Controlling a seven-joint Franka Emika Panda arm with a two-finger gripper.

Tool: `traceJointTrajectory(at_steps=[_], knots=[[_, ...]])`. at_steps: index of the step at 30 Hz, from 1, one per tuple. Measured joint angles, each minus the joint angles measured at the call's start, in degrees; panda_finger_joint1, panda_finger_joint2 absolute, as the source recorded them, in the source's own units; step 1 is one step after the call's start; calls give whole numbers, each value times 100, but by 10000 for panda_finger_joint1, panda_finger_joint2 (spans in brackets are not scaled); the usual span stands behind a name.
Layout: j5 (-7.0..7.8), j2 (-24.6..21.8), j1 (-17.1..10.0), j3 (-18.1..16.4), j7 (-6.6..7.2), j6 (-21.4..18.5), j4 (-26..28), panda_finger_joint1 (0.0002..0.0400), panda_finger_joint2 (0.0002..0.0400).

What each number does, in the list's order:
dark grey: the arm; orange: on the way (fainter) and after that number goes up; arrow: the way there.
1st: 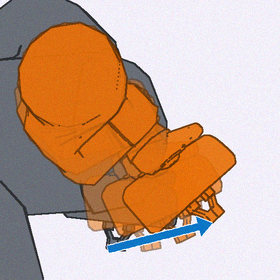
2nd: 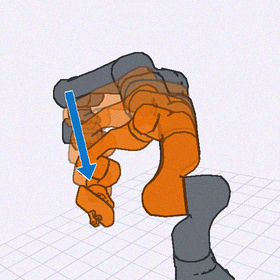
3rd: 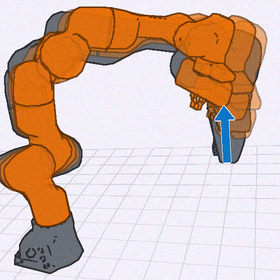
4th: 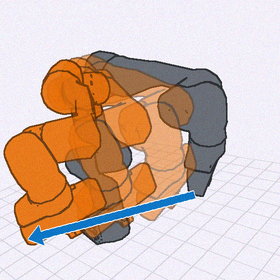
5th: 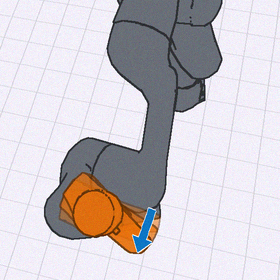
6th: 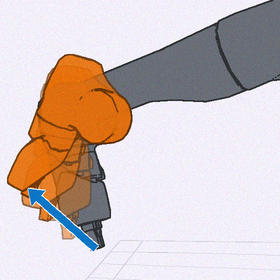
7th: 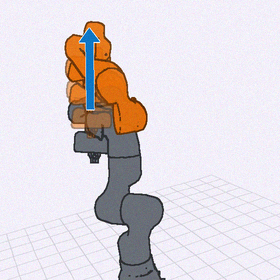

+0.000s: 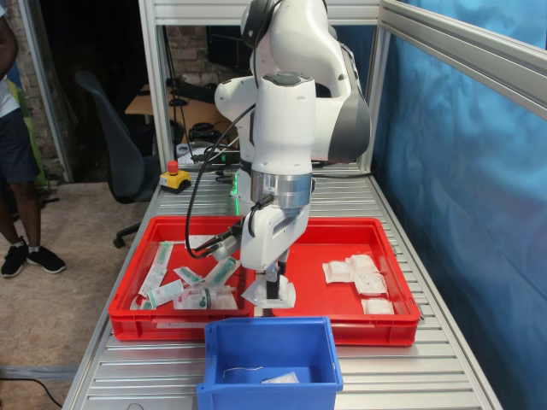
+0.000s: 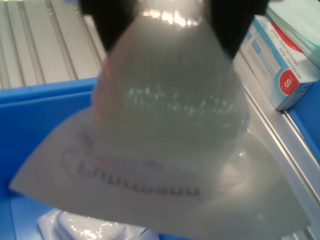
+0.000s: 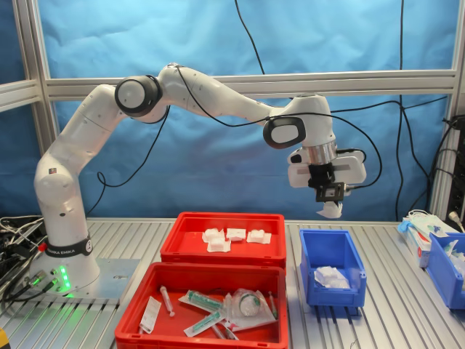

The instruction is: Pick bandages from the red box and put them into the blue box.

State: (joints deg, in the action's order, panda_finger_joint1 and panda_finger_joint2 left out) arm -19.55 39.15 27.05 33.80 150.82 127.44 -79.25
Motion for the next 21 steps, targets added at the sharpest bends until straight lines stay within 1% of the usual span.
traceJointTrajectory(at_steps=[6, 21], knots=[[0, 0, 0, 0, 0, 83, 15, 82, 82], [0, 78, 0, 9, 0, 120, 53, 82, 82]])
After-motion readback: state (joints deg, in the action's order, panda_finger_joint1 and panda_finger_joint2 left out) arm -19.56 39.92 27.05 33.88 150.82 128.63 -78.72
